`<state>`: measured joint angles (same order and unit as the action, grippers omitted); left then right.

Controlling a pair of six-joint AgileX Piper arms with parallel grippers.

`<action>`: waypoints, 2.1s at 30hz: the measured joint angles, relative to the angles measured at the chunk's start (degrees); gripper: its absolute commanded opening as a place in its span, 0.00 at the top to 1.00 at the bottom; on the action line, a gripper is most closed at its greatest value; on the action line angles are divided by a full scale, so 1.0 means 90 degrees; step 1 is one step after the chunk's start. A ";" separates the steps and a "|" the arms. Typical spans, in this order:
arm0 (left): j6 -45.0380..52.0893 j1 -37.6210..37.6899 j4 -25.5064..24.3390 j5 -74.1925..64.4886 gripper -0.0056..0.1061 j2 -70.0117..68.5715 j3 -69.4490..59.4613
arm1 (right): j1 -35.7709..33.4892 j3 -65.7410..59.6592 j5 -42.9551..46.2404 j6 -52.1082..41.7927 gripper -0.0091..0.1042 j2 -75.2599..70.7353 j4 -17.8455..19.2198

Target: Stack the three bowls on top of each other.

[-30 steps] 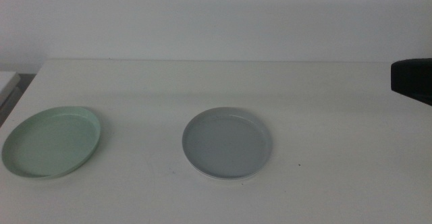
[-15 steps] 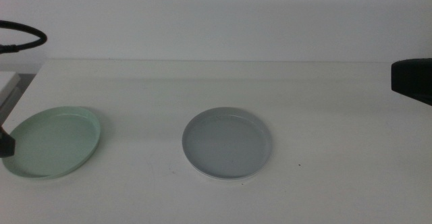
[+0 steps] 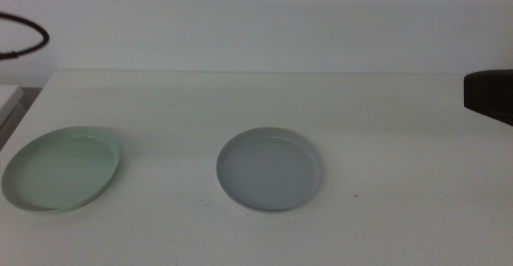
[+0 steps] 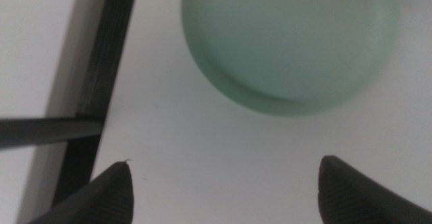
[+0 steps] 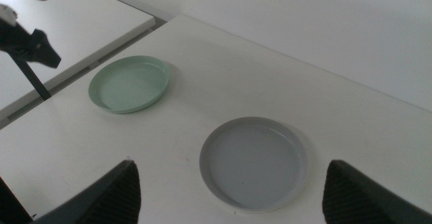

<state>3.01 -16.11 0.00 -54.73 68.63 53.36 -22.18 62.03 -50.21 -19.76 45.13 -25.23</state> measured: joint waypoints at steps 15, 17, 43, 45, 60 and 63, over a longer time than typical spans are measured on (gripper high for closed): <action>0.0972 -0.0486 0.0294 0.0181 0.11 0.3070 0.1628 | 0.0000 0.0000 0.0000 0.0000 0.10 0.0000 0.0000; 0.1156 -0.0558 0.0506 0.0329 0.11 0.3428 0.1639 | 0.0000 0.0000 0.0000 -0.0011 0.10 0.0000 0.0000; 0.1500 -0.0616 0.1011 0.1085 0.97 0.4566 0.1691 | 0.0000 0.0000 0.0000 -0.0023 0.10 0.0000 0.0000; 0.1500 -0.0616 0.1131 0.0980 0.97 0.4363 0.1691 | 0.0000 0.0000 0.0000 -0.0023 0.10 0.0000 0.0000; 0.0933 0.1889 0.2062 -0.0638 0.97 0.3313 0.3715 | 0.0000 0.0000 0.0000 -0.0023 0.10 0.0000 -0.0004; 0.0579 0.2638 0.2066 -0.0452 0.97 0.3659 0.3960 | 0.0000 0.0000 0.0000 -0.0023 0.10 0.0000 -0.0004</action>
<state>8.22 7.63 18.60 -58.80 101.57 89.00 -22.18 62.03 -50.21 -19.97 45.13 -25.27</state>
